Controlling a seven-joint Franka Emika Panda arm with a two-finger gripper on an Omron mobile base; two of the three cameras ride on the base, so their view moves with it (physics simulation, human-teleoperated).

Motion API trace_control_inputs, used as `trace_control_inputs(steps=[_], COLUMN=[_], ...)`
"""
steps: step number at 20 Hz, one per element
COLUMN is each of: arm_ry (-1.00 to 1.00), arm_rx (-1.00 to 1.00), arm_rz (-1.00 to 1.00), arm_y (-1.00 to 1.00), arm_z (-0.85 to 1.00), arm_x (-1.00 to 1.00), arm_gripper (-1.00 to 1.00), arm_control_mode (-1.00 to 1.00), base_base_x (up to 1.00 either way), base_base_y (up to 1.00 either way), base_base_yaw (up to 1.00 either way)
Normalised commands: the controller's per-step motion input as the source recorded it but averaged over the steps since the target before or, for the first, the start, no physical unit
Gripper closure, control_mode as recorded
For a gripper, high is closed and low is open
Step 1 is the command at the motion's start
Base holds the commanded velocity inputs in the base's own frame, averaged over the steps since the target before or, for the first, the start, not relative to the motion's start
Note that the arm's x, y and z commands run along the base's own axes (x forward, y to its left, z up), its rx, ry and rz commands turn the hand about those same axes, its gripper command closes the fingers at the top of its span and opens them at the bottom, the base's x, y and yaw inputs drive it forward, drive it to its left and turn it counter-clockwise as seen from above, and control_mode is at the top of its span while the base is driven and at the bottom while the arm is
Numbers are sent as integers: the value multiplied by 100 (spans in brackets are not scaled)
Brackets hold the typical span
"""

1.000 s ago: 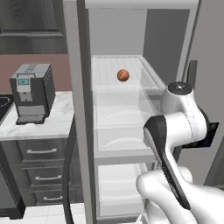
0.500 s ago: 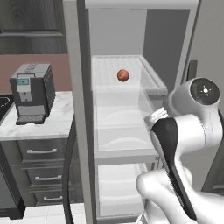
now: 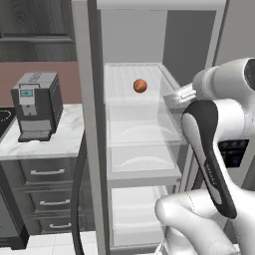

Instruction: Place the cold items (onion and orange) from the fridge in one tupperware on the dining counter. Place the warm items (hot dog and kebab skewer) in the stove area in another tupperware.

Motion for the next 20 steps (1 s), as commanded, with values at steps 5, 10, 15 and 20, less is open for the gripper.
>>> trace_control_inputs(steps=[5,10,15,20], arm_ry=[16,5,2,22], arm_rx=[4,14,16,16], arm_rz=[9,-19,-24,-6], arm_y=[11,8,8,6], arm_z=[0,0,-19,-23], arm_x=[100,67,51,68], arm_gripper=[-100,-100,-100,-100], arm_control_mode=[-100,-100,-100,-100], base_base_x=[0,0,0,0], base_base_y=[0,0,0,0], base_base_yaw=[0,0,0,0])
